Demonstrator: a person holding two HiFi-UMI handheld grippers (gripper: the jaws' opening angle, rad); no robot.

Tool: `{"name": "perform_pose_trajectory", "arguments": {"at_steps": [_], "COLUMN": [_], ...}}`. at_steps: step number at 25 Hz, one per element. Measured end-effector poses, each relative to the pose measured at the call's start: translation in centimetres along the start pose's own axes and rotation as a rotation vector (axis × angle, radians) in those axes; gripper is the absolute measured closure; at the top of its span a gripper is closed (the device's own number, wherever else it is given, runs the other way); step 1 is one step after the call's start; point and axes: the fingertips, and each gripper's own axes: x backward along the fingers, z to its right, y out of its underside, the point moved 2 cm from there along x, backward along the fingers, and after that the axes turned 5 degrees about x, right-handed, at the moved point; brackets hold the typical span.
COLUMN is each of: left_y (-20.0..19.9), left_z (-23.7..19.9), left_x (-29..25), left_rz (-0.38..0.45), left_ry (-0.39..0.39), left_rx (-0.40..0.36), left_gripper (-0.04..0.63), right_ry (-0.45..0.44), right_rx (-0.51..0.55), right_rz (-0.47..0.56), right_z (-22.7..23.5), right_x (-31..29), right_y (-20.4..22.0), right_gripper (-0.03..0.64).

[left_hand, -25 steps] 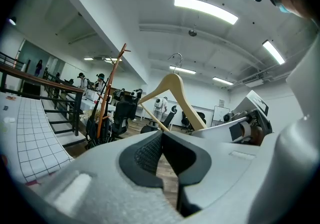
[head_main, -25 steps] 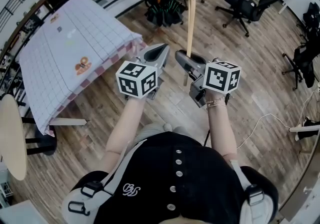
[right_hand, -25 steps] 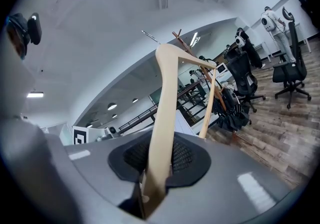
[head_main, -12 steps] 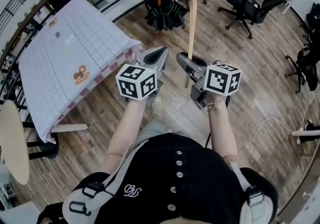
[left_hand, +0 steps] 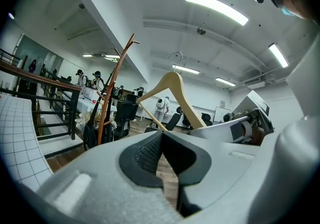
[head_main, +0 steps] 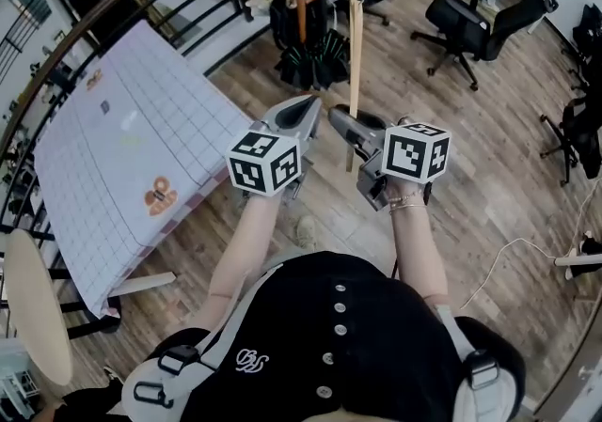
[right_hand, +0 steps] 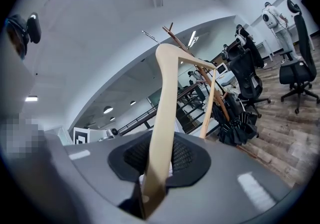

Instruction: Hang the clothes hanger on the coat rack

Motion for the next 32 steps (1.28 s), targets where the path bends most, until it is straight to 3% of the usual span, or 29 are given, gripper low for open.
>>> {"name": "perform_pose_trajectory", "arguments": {"at_steps": [12,18,27,32], "left_y": [-4.2,-4.1,-5.9,-7.4], "left_z": [-7.5,-9.1,-11.3,-12.8], "left_x": [-5.5,-6.2,-8.1,-11.1], "left_rz": [-0.018,-0.02,0.003,0.008], "left_ry": [0.076,0.115,0.11,0.103], "left_rx": [-0.047,-0.003,-0.057,-0.076], "left_gripper": [0.597,0.597,0.597,0.597], "right_ry": [0.041,0.061,0.057,0.052], "right_rx": [-0.005,-0.011,0.017,0.021], "right_rz": [0.052,0.035,0.016,0.021], "right_z": [4.7,5.6,7.5,10.4], "right_x": [-8.5,-10.2,-11.1,-12.9], "right_y": [-4.7,-4.9,-5.8,-8.4], "right_gripper": [0.54,0.538,0.538,0.538]}}
